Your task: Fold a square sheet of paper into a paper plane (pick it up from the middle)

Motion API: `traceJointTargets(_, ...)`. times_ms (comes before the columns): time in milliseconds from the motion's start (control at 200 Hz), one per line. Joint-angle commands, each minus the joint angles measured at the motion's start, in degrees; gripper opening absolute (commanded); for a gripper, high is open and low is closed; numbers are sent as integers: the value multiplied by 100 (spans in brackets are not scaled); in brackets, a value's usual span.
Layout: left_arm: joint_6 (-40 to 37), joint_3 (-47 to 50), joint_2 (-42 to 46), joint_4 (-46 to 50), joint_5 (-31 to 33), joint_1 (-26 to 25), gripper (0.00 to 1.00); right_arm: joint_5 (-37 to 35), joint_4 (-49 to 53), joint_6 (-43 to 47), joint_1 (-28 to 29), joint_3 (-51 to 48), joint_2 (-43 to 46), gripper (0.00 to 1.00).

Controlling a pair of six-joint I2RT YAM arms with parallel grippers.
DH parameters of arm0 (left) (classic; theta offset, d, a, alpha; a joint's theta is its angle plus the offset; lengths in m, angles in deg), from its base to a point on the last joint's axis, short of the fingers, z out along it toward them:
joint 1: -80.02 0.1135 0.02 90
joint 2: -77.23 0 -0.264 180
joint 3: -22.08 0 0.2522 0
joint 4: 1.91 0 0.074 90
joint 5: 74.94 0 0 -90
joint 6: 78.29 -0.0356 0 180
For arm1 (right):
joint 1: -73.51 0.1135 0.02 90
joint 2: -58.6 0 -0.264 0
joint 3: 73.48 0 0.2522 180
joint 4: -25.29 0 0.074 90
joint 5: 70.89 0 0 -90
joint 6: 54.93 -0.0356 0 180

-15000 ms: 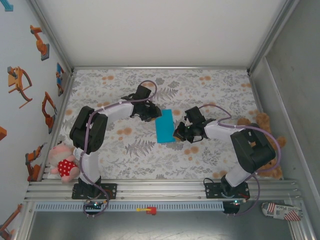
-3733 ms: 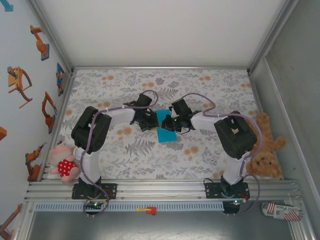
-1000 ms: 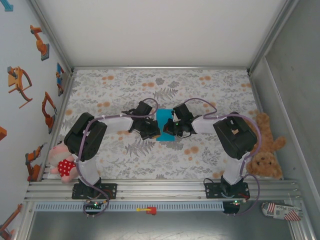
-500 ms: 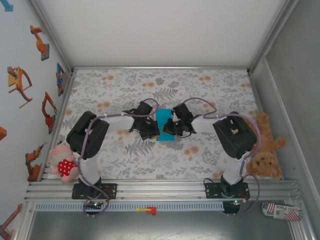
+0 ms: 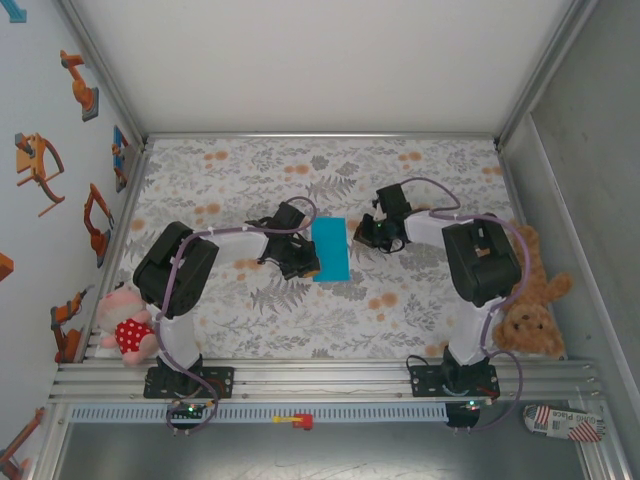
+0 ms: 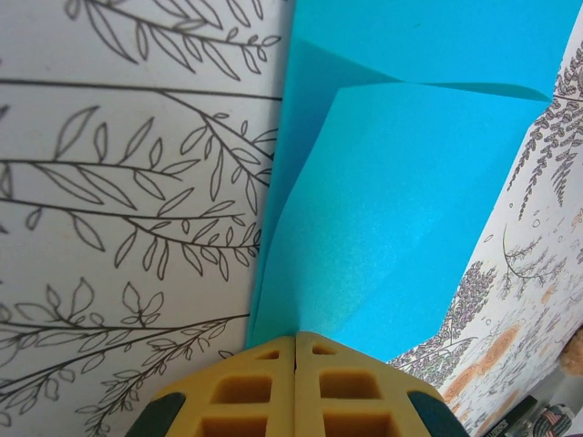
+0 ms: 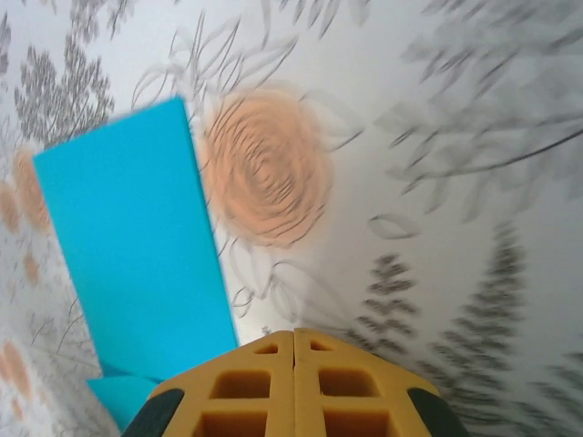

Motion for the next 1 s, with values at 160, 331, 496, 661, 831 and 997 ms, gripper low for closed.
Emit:
traceJointTargets(160,-139,-33,-281,694,133,20,0,72,235,6,729,-36,623,0)
traceJointTargets(331,-155,-51,-253,695,131,19,0,384,-258,-348,1030,-228,296,0)
traceJointTargets(496,-203,-70,-208,688,124,22,0,169,-40,-326,1058,-165,85,0)
traceJointTargets(661,-284,-163,-58,660,101,18,0,-145,245,-298,1054,-90,-111,0)
traceJointTargets(831,-284,-62,231,-218,-353,27,0,-191,268,-316,1045,-142,-260,0)
traceJointTargets(997,-252,-267,91,-425,-410,27,2,-176,226,-338,1045,-189,-326,0)
